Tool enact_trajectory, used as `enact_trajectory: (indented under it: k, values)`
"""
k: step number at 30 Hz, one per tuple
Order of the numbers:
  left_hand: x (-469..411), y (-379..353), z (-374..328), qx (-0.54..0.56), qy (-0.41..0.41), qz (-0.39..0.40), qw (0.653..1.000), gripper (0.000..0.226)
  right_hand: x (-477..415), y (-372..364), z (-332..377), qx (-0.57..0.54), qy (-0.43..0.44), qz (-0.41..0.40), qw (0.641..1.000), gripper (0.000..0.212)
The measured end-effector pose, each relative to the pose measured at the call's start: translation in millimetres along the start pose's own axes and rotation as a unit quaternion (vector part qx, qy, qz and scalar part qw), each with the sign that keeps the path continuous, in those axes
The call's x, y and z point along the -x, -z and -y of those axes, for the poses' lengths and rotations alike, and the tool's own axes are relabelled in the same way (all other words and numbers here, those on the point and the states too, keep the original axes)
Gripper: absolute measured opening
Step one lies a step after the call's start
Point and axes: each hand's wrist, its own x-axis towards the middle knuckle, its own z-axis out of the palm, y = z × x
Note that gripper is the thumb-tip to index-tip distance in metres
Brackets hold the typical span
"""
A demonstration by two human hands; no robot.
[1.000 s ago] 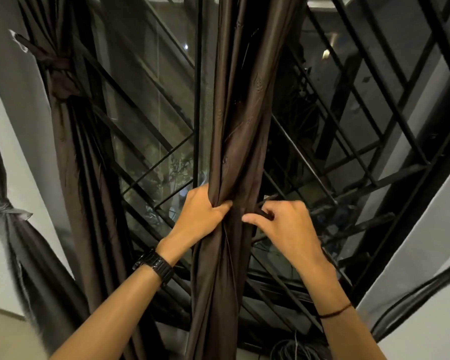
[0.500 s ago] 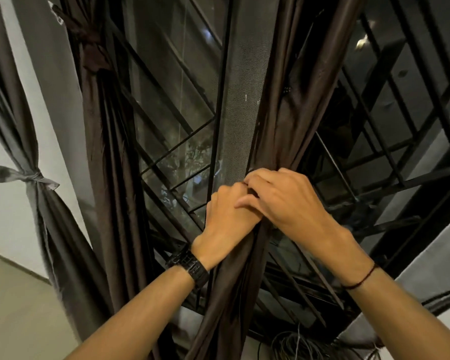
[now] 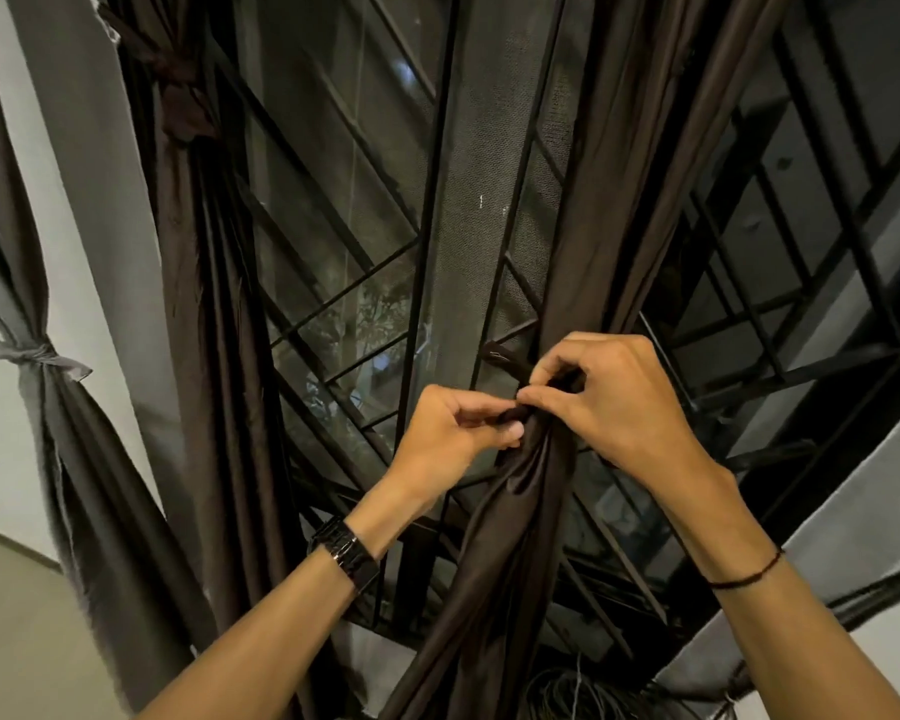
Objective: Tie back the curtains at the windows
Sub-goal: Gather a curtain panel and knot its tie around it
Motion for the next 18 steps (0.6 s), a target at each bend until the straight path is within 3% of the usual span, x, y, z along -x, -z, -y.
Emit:
enact_trajectory:
  k: [2, 5, 7, 12, 18]
  values:
    - [-3.2, -1.2, 0.1, 0.01, -0.04, -0.012, 0.999, 0.029, 3.4, 5.0, 1.6, 0.004, -0.018, -0.011, 1.0, 0.012]
    - [-7.3, -5.0, -8.4, -0.037, -0.13, -0.015, 0.991, 0.023, 7.1, 9.6, 1.7, -0.006, -0.061, -0.033, 0.998, 0.031]
    - [-7.4, -14.7, -16.0, -0.052, -0.173, 0.005, 0.984, 0.021, 8.3, 9.8, 1.7, -0.017, -0.073, -0.065, 0.995, 0.026]
    - [-4.3, -37.9, -21.3, 0.016, -0.16, 0.067, 0.985, 0.016, 14.0, 13.8, 1.7, -0.121, -0.151, -0.122, 0.973, 0.01]
    - [-16.6, -36.3, -28.8, 0.071, -0.076, 0.118, 0.988, 0.05, 24.7, 32.1, -17.3, -0.244, -0.081, 0.04, 0.966, 0.026]
